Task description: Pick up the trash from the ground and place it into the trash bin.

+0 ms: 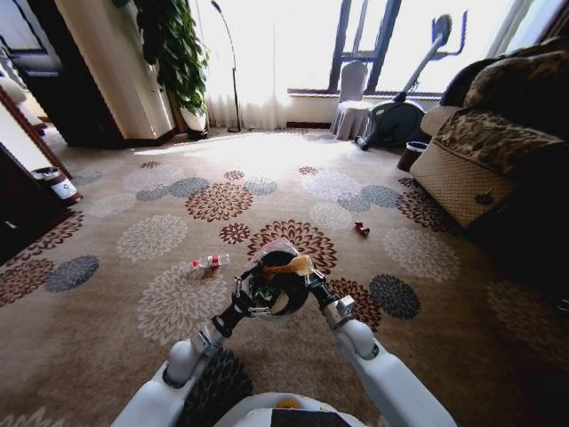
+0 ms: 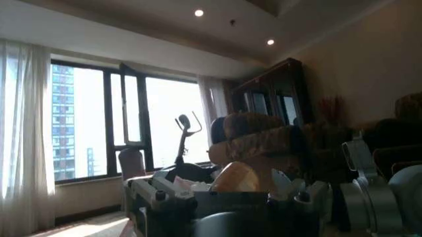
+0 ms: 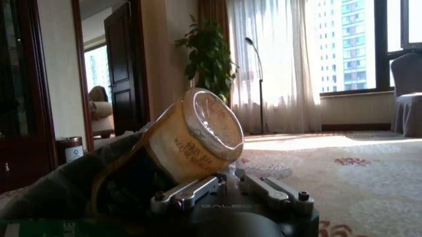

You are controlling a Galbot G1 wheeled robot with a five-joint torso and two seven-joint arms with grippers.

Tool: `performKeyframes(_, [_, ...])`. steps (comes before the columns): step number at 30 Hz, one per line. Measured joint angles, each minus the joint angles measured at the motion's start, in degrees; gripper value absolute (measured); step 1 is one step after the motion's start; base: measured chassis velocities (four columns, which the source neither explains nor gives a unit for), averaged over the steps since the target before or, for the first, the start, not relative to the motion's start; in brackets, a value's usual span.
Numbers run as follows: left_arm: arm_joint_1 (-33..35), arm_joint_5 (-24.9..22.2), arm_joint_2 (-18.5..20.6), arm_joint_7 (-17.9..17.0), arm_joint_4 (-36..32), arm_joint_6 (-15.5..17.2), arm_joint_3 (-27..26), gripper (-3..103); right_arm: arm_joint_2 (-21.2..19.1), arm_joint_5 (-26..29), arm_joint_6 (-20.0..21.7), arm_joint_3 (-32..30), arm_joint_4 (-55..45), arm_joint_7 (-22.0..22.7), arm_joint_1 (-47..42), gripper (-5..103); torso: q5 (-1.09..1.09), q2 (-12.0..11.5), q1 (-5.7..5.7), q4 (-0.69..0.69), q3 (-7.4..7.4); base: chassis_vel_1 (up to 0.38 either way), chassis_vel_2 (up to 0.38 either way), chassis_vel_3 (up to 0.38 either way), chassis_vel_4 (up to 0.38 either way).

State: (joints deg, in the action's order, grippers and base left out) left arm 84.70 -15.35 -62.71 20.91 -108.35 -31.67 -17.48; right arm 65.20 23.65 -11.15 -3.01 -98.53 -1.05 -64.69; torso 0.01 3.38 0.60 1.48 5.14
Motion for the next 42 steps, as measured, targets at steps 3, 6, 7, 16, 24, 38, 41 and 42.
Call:
performKeyframes(3, [0.04, -4.67, 0.53, -2.25, -0.33, 3.32, 3.33, 96, -0.13, -0.15, -0.71, -0.2, -0.02, 0.01, 0.0, 0, 0.0, 0.0, 0.0, 0.0, 0.0, 0.0, 0.0, 0.0, 0.0])
performKeyframes(6, [-0.84, -9.08, 0.69, -6.33, -0.82, 6.79, 6.62, 96, -0.33, -0.39, -1.16, -0.2, -0.35, -0.01, -0.04, 0, 0.0, 0.0, 0.0, 0.0, 0.0, 0.0, 0.0, 0.0, 0.0])
performKeyframes(7, [-1.3, -10.89, 0.65, -8.07, -1.12, 8.18, 7.93, 96, -0.47, -0.64, -1.41, -0.28, -0.67, -0.02, -0.15, 0, 0.01, 0.0, 0.0, 0.0, 0.0, 0.0, 0.0, 0.0, 0.0])
performKeyframes(16, [-4.5, -28.22, -0.26, -18.05, -5.57, 16.94, 13.71, 95, -0.91, -3.95, -3.74, -1.23, -1.31, 0.0, -1.8, 0, 0.0, 0.0, 0.0, -0.01, 0.0, 0.0, 0.0, 0.0, 0.0])
performKeyframes(24, [-7.14, -43.08, -1.64, -26.71, -9.48, 24.26, 15.08, 94, -0.73, -5.49, -4.91, -1.16, -1.85, 0.0, -2.23, 0, 0.0, 0.0, 0.0, 0.0, 0.0, 0.0, 0.0, 0.0, 0.0])
performKeyframes(38, [-13.38, -57.94, -5.69, -41.11, -11.38, 28.93, 15.69, 93, -0.66, -6.74, -7.28, -1.86, -2.91, 0.0, -5.18, 0, 0.0, 0.0, 0.0, -0.01, 0.0, 0.0, 0.0, 0.0, 0.0])
performKeyframes(41, [-11.94, -58.19, -5.1, -41.36, -13.47, 29.69, 15.95, 93, -0.73, -6.75, -7.28, -2.27, -2.98, 0.01, -5.35, 0, 0.0, 0.0, 0.0, -0.01, 0.0, 0.0, 0.0, 0.0, 0.0])
performKeyframes(42, [-10.84, -58.1, -4.5, -41.37, -14.85, 30.05, 16.11, 93, -0.78, -6.72, -7.28, -2.53, -2.98, 0.01, -5.34, 0, 0.0, 0.0, 0.0, -0.01, 0.0, 0.0, 0.0, 0.0, 0.0])
